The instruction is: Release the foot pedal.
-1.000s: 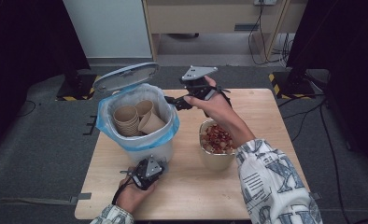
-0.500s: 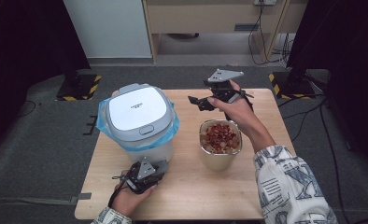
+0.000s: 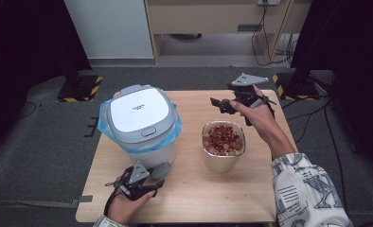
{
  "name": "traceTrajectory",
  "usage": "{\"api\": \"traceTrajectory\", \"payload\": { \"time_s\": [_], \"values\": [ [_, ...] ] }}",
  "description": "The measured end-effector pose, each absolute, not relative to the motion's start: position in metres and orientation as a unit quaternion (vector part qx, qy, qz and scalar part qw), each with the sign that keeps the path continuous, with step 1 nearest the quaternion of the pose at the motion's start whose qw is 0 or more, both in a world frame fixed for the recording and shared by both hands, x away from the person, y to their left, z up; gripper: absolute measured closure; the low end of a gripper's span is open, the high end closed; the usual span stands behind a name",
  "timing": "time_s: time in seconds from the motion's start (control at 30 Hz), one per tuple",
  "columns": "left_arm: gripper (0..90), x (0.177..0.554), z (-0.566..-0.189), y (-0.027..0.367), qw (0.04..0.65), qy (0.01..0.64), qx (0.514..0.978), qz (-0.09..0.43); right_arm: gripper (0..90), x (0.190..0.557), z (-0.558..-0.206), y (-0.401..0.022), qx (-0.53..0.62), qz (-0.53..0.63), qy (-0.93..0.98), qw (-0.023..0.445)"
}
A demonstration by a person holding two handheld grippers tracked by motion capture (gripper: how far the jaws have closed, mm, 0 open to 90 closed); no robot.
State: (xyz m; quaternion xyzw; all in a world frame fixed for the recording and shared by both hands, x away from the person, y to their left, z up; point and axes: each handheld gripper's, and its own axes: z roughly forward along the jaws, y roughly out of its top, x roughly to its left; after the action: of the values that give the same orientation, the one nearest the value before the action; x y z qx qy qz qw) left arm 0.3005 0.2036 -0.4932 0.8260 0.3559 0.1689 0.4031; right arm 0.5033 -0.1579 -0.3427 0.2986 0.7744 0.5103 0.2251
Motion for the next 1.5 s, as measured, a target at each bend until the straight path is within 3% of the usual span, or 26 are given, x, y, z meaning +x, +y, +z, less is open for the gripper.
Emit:
{"api": "traceTrajectory", "payload": {
  "time_s": [0.37, 1.1, 1.5],
  "values": [
    [27.8, 0.296, -0.493, 0.215, 0.407, 0.361, 0.822, 0.166, 7.6, 0.5, -0.352, -0.191, 0.355, 0.487, 0.756, 0.255],
    [30.7, 0.293, -0.492, 0.26, 0.426, 0.399, 0.795, 0.164, 7.4, 0.465, -0.403, -0.265, 0.415, 0.457, 0.736, 0.276],
    [26.2, 0.304, -0.5, 0.281, 0.399, 0.44, 0.784, 0.181, 7.4, 0.435, -0.451, -0.295, 0.456, 0.434, 0.731, 0.263]
  ]
}}
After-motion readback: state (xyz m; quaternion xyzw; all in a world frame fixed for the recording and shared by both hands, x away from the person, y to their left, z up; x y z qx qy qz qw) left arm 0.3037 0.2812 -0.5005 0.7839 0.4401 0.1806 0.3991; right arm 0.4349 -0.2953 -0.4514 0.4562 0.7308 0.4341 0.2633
